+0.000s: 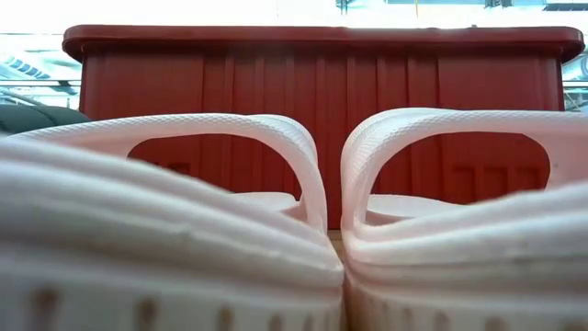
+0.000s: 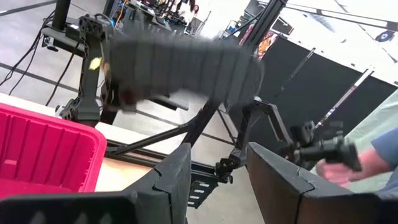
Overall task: Pick and place slides into bin
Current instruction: Put the black slipper into the red bin
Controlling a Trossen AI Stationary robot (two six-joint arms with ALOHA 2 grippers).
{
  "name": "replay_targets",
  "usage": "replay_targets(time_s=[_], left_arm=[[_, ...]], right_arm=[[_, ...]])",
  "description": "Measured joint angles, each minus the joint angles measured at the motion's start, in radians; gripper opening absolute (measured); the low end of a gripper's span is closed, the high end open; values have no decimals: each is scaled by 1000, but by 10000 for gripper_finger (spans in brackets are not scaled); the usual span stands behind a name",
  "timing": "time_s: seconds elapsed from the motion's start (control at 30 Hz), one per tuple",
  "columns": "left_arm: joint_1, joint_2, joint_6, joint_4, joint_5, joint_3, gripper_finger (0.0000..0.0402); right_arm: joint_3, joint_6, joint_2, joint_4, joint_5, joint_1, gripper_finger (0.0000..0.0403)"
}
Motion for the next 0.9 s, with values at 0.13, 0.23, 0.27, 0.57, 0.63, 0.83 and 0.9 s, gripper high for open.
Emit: replay_targets(time_s=[0.13, 0.23, 0.27, 0.57, 0.63, 0.83, 0.9], left_arm=[[3, 0, 0, 1, -6, 0, 152], [3, 0, 0, 1, -19, 0, 152], [3, 0, 0, 0, -23, 0, 152], [3, 0, 23, 0, -10, 0, 152], [3, 0, 38, 0, -10, 0, 152], [37, -14, 45, -4, 7, 0, 152], [56, -26, 45, 2, 28, 0, 152]], right_arm=[[164, -374, -70, -189, 32, -28, 11], [314, -618, -120, -488, 205, -35, 11], [367, -675, -130, -600, 271, -39, 11], [791, -879, -100, -1129, 584, -139, 11], [846, -949, -83, -1133, 640, -159, 11], [999, -1186, -4, -1166, 882, -231, 11], [1054, -1224, 32, -1205, 942, -270, 11]])
